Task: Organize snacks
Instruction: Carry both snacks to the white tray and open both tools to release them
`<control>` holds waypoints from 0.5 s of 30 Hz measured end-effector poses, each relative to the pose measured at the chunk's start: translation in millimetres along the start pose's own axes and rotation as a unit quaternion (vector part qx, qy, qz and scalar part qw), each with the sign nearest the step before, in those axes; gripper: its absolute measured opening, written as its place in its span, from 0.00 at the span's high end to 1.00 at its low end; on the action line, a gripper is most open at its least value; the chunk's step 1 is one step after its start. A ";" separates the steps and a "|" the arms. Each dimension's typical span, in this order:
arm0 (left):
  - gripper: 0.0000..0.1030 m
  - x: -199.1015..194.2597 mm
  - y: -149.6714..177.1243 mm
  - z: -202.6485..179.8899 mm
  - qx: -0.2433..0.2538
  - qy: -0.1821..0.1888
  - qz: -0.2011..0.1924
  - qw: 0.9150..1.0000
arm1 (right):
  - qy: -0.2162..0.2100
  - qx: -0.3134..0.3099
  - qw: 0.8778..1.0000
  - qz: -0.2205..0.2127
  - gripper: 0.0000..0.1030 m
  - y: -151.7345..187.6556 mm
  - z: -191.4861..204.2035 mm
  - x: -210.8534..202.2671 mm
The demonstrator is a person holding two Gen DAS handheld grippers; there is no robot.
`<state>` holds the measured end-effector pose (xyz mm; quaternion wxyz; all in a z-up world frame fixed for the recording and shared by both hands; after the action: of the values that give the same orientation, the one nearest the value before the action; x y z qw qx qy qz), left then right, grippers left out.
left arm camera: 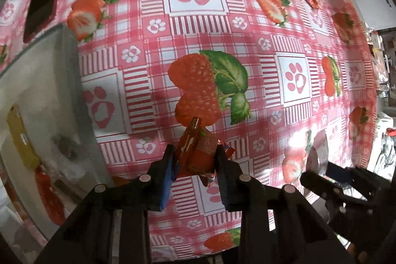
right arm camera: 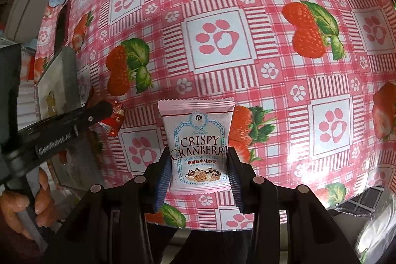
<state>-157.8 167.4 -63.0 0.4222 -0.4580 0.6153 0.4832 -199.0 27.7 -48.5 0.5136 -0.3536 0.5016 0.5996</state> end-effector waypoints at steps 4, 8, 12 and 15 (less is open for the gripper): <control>0.66 -24.3 4.2 15.8 0.007 -0.002 -0.020 1.000 | 0.004 -0.016 1.000 -0.001 0.57 -6.4 13.0 -0.7; 0.66 -50.2 11.5 45.7 0.012 -0.005 -0.041 0.999 | 0.009 -0.038 0.999 -0.003 0.57 -13.6 36.0 -1.9; 0.66 -64.8 13.7 59.9 0.005 -0.010 -0.060 0.998 | 0.014 -0.064 0.998 -0.006 0.57 -21.5 62.6 -2.6; 0.66 -68.4 14.2 73.8 -0.008 -0.013 -0.072 0.997 | 0.018 -0.086 0.996 -0.007 0.57 -26.7 83.9 -2.0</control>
<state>-150.6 252.0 -7.3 0.4605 -0.4980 0.5712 0.4622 -165.0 107.2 -32.3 0.4762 -0.4106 0.4549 0.6306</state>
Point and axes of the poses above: each gripper's, at about its wrist camera, not at the fingertips, and x roughly the way its jaws point, z to its left, y to its underside, the point moved 10 cm from there along x, roughly the way its jaws point, and after that the axes turned 7 degrees about z, right-handed, at the moved point
